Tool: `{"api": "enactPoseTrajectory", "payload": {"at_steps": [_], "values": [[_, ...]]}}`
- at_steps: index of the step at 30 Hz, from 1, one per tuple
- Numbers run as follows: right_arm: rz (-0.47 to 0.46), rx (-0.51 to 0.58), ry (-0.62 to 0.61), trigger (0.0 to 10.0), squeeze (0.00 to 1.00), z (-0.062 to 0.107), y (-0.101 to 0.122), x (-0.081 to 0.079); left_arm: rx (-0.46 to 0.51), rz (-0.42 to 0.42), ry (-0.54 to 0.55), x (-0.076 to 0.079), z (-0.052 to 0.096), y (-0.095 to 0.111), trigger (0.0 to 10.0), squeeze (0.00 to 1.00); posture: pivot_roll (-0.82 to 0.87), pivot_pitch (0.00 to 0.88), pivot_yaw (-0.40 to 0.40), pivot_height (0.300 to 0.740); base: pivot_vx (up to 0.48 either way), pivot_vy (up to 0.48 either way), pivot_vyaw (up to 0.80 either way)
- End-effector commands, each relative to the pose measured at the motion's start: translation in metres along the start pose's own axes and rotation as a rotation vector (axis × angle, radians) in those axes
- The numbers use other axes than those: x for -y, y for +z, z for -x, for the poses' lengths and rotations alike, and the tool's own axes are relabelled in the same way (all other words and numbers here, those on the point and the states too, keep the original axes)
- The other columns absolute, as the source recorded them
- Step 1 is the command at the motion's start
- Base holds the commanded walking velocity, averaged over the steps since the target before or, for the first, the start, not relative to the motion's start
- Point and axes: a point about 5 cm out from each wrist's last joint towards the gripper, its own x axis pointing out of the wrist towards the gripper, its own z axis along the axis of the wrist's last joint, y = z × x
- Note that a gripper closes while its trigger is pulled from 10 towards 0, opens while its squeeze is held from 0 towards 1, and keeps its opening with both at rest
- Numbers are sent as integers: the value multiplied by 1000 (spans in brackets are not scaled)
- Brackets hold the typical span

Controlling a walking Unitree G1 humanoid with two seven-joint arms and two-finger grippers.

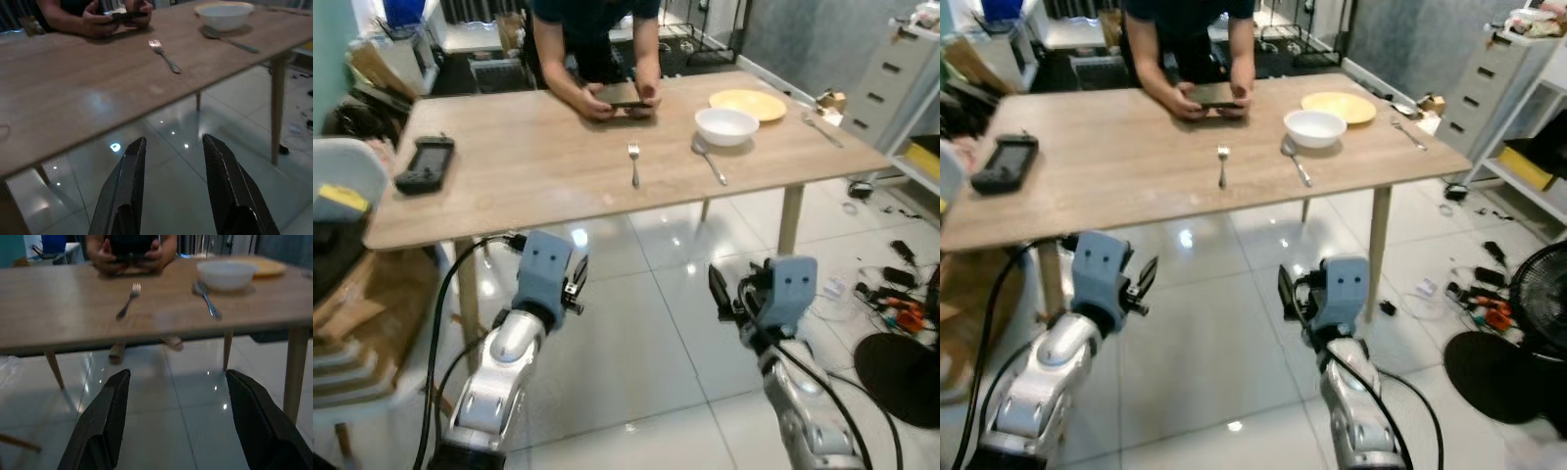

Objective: Setting the table

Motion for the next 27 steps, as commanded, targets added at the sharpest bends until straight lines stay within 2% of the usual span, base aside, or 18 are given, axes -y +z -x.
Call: {"api": "enactPoseTrajectory", "payload": {"at_steps": [1, 27], "values": [[-9, -22, 7, 10000, 0, 2, -5, -4, -31, -1, 16, -4, 4, -8, 10000, 0, 91, 118, 45, 740, 480, 0, 0], [-19, -28, 9, 10000, 0, 3, -6, -7, -46, -11, 31, -9, 7, -10, 10000, 0, 98, 134, 49, 740, 480, 0, 0]]}}
